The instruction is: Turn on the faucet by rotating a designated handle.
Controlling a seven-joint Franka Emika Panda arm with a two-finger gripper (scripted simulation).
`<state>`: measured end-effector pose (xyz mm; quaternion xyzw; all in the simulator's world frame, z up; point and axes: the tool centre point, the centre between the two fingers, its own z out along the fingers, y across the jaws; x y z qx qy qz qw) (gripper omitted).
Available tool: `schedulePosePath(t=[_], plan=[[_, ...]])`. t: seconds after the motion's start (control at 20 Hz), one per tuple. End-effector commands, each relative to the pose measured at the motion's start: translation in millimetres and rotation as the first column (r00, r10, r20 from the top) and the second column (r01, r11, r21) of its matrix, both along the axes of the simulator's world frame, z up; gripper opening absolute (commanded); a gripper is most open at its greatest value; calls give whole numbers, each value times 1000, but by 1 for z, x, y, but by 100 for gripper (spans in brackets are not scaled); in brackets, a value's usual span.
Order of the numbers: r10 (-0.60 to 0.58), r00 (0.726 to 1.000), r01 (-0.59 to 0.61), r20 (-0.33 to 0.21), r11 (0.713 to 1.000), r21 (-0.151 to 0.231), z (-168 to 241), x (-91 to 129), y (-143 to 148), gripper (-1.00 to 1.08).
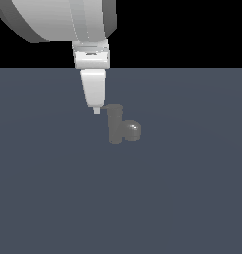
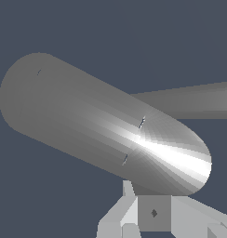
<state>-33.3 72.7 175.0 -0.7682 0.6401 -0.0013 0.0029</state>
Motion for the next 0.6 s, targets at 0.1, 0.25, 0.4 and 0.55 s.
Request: schedulePosePath(t=[0.1, 0.25, 0.4, 0.55], plan=[[-1, 1000, 1, -1, 1000, 1, 0, -2, -8, -100], [-4, 1000, 4, -2, 1000, 0, -1, -3, -29, -100], [-7, 1000, 7, -3, 1000, -1, -1, -4, -48, -100], [-9, 1000, 9, -4, 1000, -2, -1, -5, -68, -100]])
